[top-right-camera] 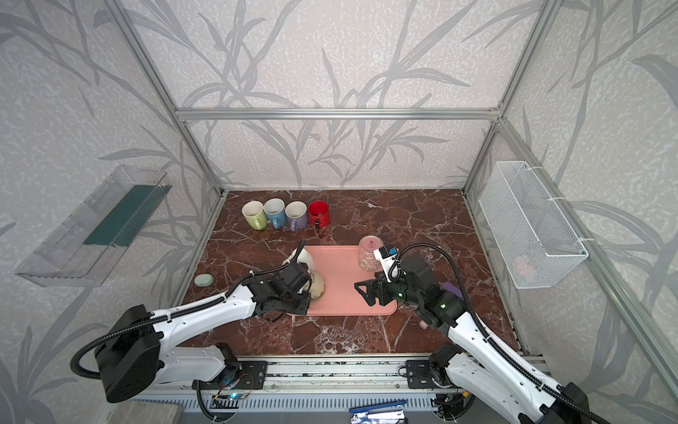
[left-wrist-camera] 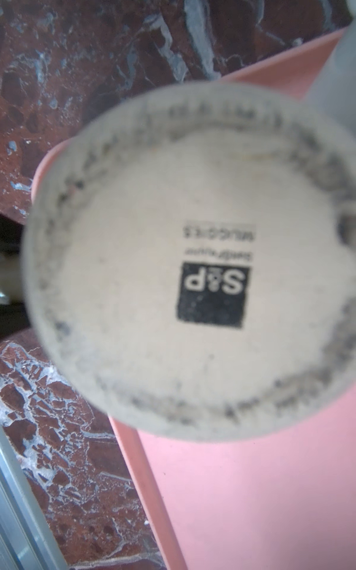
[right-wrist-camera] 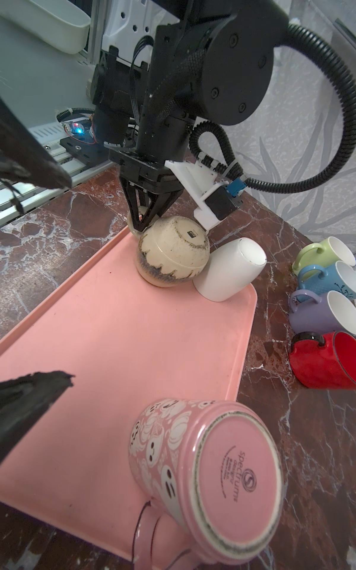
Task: Turn the mug right side up
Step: Pick up the mug from the tray.
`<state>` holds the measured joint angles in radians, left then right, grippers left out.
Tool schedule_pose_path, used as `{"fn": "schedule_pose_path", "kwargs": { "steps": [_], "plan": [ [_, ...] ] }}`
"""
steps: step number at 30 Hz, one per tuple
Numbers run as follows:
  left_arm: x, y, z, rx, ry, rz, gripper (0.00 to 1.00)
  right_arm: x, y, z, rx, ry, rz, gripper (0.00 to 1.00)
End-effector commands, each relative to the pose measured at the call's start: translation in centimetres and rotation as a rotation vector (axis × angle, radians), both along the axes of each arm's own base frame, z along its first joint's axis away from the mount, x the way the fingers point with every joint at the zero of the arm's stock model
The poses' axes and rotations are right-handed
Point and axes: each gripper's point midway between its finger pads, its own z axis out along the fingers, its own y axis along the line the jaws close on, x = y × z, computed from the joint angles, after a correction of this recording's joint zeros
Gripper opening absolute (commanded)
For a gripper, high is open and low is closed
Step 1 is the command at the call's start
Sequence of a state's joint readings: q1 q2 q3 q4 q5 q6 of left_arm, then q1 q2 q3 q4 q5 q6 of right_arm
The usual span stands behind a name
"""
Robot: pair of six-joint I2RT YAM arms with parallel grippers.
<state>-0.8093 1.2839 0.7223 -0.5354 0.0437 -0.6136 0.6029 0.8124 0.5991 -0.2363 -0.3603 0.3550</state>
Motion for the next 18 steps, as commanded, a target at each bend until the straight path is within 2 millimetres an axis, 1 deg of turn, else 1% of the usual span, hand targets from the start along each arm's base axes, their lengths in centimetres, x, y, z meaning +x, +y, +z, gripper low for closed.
{"fn": "schedule_pose_path", "kwargs": {
  "steps": [1, 6, 12, 18],
  "plan": [
    [1.4, -1.4, 2.4, -0.110, -0.088, 0.027, 0.00, -0.4, 0.1, 0.4, 0.025, -0.009, 0.010, 0.91],
    [2.2, -1.9, 3.8, -0.192, -0.156, 0.049, 0.00, -0.4, 0.3, -0.1, 0.024, 0.012, 0.015, 0.91],
    [3.1, -2.4, 5.7, -0.244, -0.196, 0.053, 0.00, -0.2, 0.6, 0.0, 0.031, 0.033, 0.016, 0.91],
    [4.0, -3.0, 7.7, -0.340, -0.237, 0.070, 0.00, 0.1, 0.5, -0.1, 0.081, 0.073, 0.008, 0.91]
  ]
}}
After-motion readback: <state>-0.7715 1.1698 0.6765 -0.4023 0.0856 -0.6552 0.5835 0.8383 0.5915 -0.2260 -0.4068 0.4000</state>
